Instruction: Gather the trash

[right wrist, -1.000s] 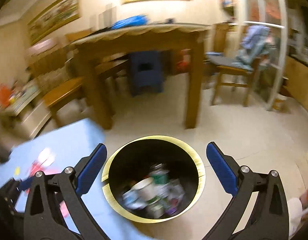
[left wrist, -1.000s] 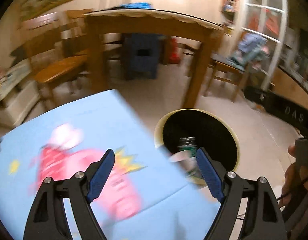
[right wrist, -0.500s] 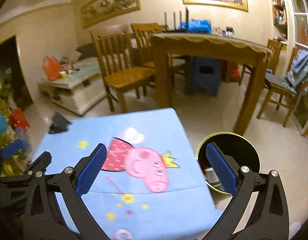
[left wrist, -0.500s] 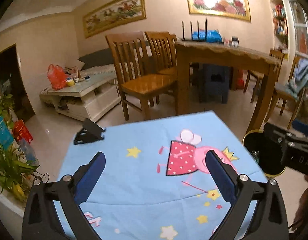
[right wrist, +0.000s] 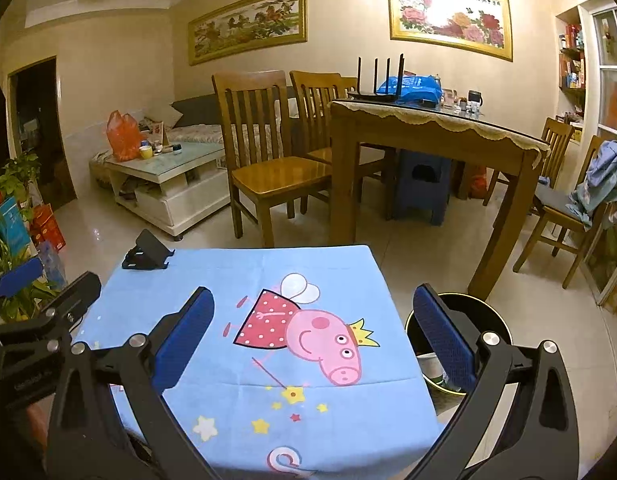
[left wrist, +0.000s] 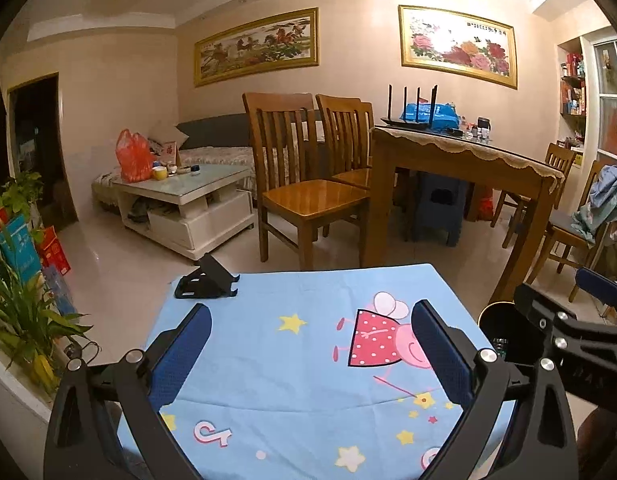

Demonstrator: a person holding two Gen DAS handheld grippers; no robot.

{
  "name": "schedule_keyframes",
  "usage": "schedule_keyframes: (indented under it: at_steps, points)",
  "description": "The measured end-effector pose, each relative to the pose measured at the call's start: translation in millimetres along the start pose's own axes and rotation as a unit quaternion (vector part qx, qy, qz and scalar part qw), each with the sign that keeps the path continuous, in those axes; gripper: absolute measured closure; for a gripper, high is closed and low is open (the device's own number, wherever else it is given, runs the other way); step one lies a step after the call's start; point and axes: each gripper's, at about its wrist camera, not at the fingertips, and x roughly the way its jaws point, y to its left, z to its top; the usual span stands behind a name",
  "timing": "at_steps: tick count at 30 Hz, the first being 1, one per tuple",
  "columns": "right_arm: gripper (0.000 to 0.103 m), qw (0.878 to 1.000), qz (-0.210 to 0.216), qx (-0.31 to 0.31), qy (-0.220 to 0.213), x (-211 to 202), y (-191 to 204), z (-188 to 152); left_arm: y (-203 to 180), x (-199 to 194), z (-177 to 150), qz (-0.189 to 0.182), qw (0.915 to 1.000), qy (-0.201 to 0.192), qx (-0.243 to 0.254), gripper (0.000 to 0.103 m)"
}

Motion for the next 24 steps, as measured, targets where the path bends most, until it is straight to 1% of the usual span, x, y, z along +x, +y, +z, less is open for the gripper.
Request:
schedule_keyframes:
  at_steps: [9, 13, 24]
  points:
    - [0.005, 1.0, -0.003, 0.002, 0.0, -3.4, -3.3, -4.9, 1.3, 2.0, -3.1, -0.003, 0.9999, 0.01, -0.002, 0.007]
    - [0.005, 1.0, -0.005, 0.001, -0.002, -2.7, -6.3, -3.7, 0.8, 5.1, -4.3, 0.002, 0.9999, 0.013, 0.001, 0.007]
    - [0.005, 1.0, -0.008, -0.002, -0.005, 0.2, -7.1, -2.2, 3.1, 6.4, -5.6, 0.007, 0.9999, 0.013, 0.001, 0.007]
